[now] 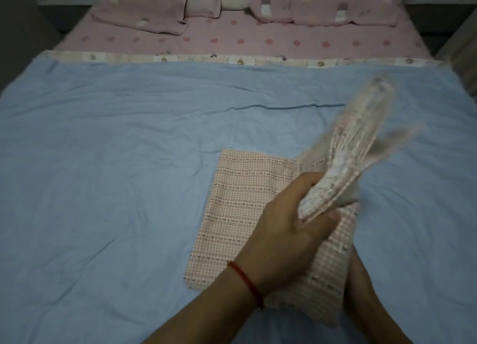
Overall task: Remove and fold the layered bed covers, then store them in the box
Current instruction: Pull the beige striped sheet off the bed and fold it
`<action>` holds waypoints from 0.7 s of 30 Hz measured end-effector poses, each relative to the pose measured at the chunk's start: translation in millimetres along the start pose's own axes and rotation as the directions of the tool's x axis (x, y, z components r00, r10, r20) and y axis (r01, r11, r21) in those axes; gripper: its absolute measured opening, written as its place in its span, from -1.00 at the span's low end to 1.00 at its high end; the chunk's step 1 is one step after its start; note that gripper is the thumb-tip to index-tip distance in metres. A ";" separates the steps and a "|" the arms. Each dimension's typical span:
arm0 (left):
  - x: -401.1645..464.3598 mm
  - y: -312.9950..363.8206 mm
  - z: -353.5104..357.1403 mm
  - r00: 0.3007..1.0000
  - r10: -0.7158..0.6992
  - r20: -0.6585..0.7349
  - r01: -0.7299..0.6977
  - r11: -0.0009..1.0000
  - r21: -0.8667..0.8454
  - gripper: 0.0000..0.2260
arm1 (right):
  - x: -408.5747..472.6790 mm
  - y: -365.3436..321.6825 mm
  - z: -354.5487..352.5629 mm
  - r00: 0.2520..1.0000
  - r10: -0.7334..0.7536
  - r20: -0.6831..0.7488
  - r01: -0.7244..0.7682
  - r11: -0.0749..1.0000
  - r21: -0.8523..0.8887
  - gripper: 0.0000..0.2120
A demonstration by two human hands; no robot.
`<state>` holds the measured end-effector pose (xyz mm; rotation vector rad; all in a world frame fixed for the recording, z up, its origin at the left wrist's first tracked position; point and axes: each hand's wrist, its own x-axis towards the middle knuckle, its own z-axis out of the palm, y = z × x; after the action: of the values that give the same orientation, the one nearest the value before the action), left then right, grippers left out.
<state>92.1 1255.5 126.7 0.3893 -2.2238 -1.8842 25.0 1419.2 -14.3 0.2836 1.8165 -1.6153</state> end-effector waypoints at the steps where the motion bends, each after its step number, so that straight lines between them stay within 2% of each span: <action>1: -5.5 -8.0 -2.4 0.998 -0.048 -0.041 0.047 0.999 -0.022 -0.69 | -4.6 -7.4 -3.5 1.000 -0.005 0.020 0.004 0.998 0.066 -0.56; 2: -10.6 -21.0 -5.5 0.989 -0.108 -0.100 0.105 0.994 -0.038 -0.70 | -3.8 -10.7 -10.1 1.000 -0.003 0.026 0.001 0.996 0.084 -0.40; 3: -17.0 -37.6 -11.3 0.968 -0.178 -0.176 0.174 0.984 -0.043 -0.73 | -1.9 -14.9 -13.6 1.000 -0.016 0.023 0.014 0.998 0.062 -0.14; 4: -23.8 -59.3 -19.6 0.930 -0.257 -0.263 0.254 0.966 -0.047 -0.75 | 3.4 -16.3 -15.4 0.998 -0.052 0.022 0.052 0.999 0.013 0.04; 5: -30.9 -83.3 -30.1 0.876 -0.347 -0.335 0.348 0.936 -0.059 -0.78 | 6.5 -20.1 -12.8 0.993 -0.105 0.054 0.108 0.993 -0.052 -0.03; 7: -40.5 -125.7 -52.0 0.779 -0.491 -0.389 0.518 0.855 -0.042 -0.85 | 8.9 -34.4 4.5 0.982 -0.169 0.080 0.178 0.976 -0.126 -0.53; 8: -44.4 -142.4 -61.0 0.747 -0.539 -0.391 0.583 0.812 -0.006 -0.89 | 16.8 -36.0 10.5 0.974 -0.205 0.100 0.221 0.956 -0.194 -0.59; 9: -46.3 -154.1 -67.5 0.724 -0.571 -0.386 0.626 0.779 0.022 -0.91 | 25.7 -35.4 16.1 0.961 -0.235 0.145 0.270 0.910 -0.314 -0.49; 11: -45.8 -164.5 -73.1 0.727 -0.572 -0.379 0.637 0.768 0.062 -0.88 | 42.2 -36.2 29.1 0.933 -0.281 0.225 0.359 0.784 -0.507 -0.27; 13: -42.7 -161.9 -73.2 0.764 -0.506 -0.399 0.588 0.801 0.111 -0.87 | 58.9 -36.3 44.1 0.918 -0.284 0.278 0.396 0.692 -0.603 -0.23; 14: -41.7 -158.8 -72.5 0.782 -0.468 -0.412 0.561 0.817 0.135 -0.89 | 63.9 -37.3 50.7 0.921 -0.286 0.266 0.390 0.657 -0.645 -0.24; 16: -44.1 -158.5 -74.1 0.793 -0.418 -0.443 0.538 0.822 0.188 -0.92 | 65.4 -45.7 65.6 0.937 -0.319 0.144 0.313 0.580 -0.752 -0.27; 18: -48.4 -163.5 -76.9 0.789 -0.427 -0.441 0.567 0.782 0.258 -0.91 | 62.9 -55.4 75.5 0.929 -0.366 0.054 0.246 0.500 -0.831 -0.27; 20: -51.1 -172.7 -81.0 0.790 -0.429 -0.438 0.591 0.723 0.357 -0.84 | 65.0 -67.6 83.7 0.940 -0.323 0.106 0.266 0.506 -0.820 -0.19; 21: -51.8 -177.7 -82.8 0.793 -0.422 -0.441 0.592 0.707 0.388 -0.78 | 68.7 -73.5 89.7 0.951 -0.271 0.151 0.283 0.557 -0.781 -0.15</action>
<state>180.0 1168.1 -33.8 1.4407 -2.5086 -1.2208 -38.0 1301.1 2.2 -0.4574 2.4592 -0.7935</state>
